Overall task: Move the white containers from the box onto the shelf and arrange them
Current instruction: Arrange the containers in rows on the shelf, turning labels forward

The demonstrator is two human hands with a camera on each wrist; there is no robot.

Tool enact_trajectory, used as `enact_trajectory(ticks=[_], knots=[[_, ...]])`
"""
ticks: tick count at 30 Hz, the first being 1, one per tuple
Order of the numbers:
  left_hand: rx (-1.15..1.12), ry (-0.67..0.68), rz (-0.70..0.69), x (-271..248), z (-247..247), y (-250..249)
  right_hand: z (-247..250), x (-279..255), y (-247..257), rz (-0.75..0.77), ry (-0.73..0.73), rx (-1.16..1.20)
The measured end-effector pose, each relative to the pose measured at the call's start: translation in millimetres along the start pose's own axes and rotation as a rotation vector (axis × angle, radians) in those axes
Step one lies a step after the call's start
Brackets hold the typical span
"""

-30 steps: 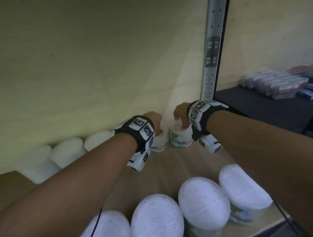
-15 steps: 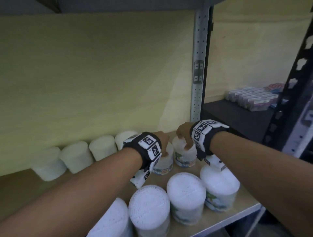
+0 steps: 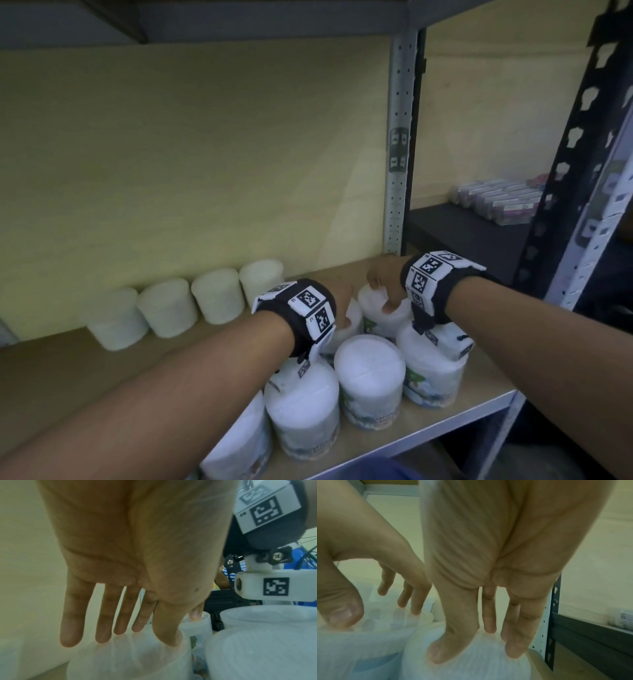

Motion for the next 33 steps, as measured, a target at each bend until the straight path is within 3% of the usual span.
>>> enact_trajectory(ticks=[12, 18, 27, 33], knots=[[-0.028, 0.028, 0.017, -10, 5, -14, -9, -11, -9, 0.023, -0.012, 0.097], [-0.157, 0.046, 0.044, -12, 9, -3, -7, -11, -12, 0.005, 0.013, 0.150], [-0.279, 0.080, 0.149, -25, 18, 54, 25, 11, 0, -0.027, -0.179, 0.385], [-0.342, 0.019, 0.341, -45, -2, 118, 40, 41, 40, 0.032, -0.246, 0.461]])
Point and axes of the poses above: each hand's wrist, its own x-axis towards the middle knuckle, its own z-axis out of the back of the hand, y = z × x, the point moved 2 cm from there along x, towards the middle knuckle, and after that the axes turned 8 degrees about -y, right-handed, at the moved point
